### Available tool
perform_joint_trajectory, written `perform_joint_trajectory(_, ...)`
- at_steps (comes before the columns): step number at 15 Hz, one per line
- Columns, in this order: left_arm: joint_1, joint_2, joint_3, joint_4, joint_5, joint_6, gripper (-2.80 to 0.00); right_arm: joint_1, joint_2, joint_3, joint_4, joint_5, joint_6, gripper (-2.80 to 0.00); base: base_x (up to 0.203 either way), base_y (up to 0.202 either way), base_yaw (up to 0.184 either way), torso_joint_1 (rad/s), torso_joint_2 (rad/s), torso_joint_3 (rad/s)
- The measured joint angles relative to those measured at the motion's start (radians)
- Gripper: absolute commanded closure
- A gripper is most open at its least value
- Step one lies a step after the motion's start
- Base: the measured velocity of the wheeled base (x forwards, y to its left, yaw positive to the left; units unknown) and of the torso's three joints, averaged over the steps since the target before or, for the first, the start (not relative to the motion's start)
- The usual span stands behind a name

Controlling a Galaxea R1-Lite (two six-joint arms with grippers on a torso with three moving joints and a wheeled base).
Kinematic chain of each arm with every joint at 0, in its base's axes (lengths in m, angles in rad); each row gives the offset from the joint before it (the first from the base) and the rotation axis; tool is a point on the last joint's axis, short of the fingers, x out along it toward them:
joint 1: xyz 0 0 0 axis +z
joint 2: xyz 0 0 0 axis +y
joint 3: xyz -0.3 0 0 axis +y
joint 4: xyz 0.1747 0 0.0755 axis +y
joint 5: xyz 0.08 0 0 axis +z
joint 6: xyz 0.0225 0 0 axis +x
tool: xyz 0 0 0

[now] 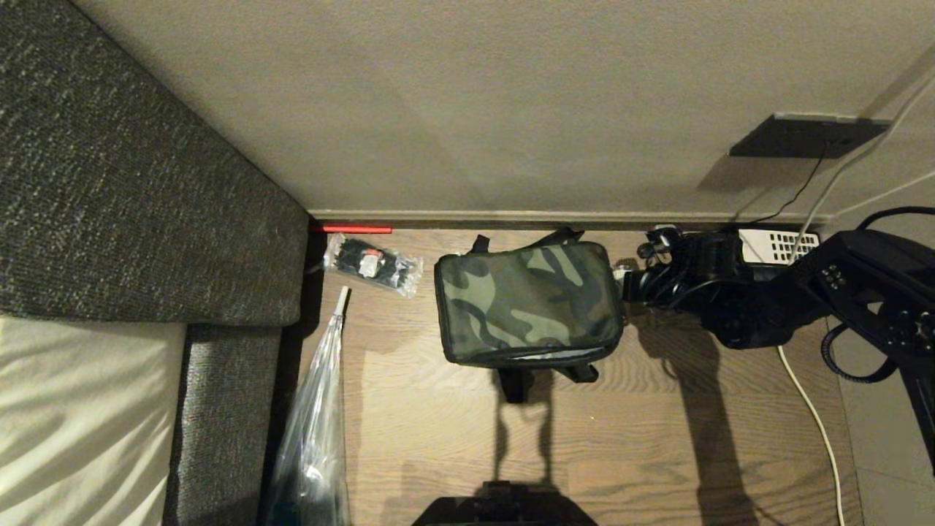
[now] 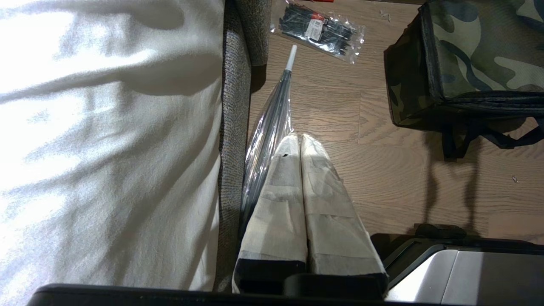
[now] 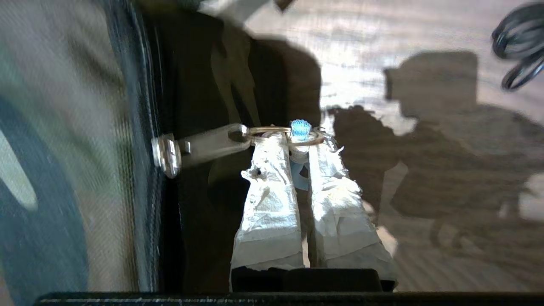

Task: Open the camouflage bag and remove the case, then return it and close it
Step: Open the top of the storage box

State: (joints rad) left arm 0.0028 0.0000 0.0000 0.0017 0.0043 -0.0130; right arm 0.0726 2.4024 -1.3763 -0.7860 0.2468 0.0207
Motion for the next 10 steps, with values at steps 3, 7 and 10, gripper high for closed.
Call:
perform_joint_trajectory(3,0.0,0.0,0.0,0.0,0.0,0.0,0.0,0.001,0.007,-0.033,-0.001,0.0,0.022,0.0,0.0,0.0,0.0,0.0,0.0,0.0)
perform_joint_trajectory(7,0.0,0.0,0.0,0.0,0.0,0.0,0.0,0.006,0.009,-0.077,-0.003,0.002,0.067,0.0,0.0,0.0,0.0,0.0,0.0,0.0)
perform_joint_trajectory(10,0.0,0.0,0.0,0.0,0.0,0.0,0.0,0.009,0.005,-0.081,-0.014,0.006,0.06,0.0,0.0,0.0,0.0,0.0,0.0,0.0)
